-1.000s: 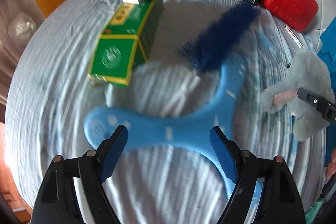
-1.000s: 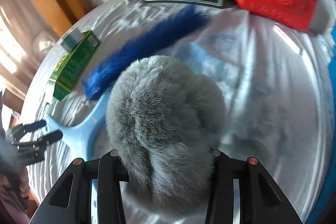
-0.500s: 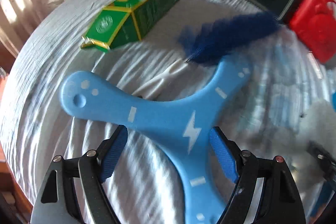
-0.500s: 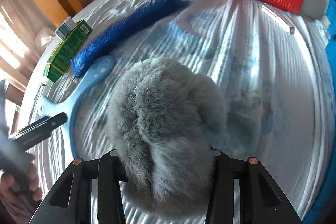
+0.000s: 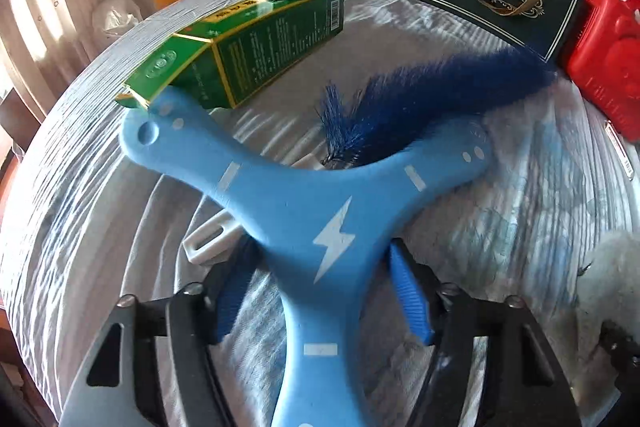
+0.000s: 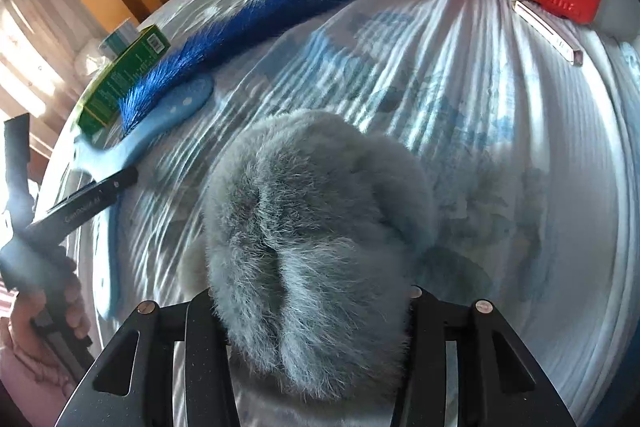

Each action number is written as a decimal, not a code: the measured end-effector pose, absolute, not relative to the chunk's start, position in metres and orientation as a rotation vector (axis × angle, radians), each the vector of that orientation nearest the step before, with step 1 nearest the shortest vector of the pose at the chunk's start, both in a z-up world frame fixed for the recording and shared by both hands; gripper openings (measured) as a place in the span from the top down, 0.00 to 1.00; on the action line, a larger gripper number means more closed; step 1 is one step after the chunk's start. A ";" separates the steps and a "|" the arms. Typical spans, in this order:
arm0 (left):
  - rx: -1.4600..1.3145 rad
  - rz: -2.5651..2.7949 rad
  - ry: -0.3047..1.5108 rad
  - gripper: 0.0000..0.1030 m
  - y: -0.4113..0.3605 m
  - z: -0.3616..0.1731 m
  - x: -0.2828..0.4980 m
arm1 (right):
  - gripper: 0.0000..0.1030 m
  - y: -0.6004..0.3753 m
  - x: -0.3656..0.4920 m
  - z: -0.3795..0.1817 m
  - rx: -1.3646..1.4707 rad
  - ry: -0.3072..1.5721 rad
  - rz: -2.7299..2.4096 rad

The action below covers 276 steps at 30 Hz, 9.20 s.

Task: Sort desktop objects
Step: 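Grasp the light-blue three-armed toy with the left gripper while the right grasps the grey plush, then carry the blue toy with the left gripper while the right carries the grey plush to the bin, then release both items into the bin and move both grippers back to the bed, then grasp the white medicine box with the left gripper while the right grasps the pink-white tube box, then carry both boxes over the bin and open both grippers to drop them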

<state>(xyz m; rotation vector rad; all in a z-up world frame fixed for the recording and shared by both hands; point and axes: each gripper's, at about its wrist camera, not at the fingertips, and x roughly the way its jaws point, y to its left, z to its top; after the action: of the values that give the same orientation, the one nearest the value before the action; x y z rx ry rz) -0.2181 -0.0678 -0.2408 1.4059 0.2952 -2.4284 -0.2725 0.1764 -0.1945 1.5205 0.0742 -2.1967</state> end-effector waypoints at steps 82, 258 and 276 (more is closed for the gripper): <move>0.963 -3.681 -0.307 0.28 0.506 0.101 -0.045 | 0.00 0.671 -0.029 0.094 0.828 -0.264 -3.426; 0.906 -3.852 -0.597 0.66 0.541 0.091 0.036 | 0.73 0.663 0.012 0.086 0.899 -0.171 -3.422; 0.869 -3.835 -0.485 0.32 0.540 0.089 0.035 | 0.64 0.672 -0.004 0.070 0.985 -0.090 -3.370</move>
<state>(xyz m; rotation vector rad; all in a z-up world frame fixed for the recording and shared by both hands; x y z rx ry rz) 0.0350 0.5403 0.0887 0.8691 -0.4847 -3.8348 -0.0043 0.6720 0.0696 0.9849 -0.0895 -3.3698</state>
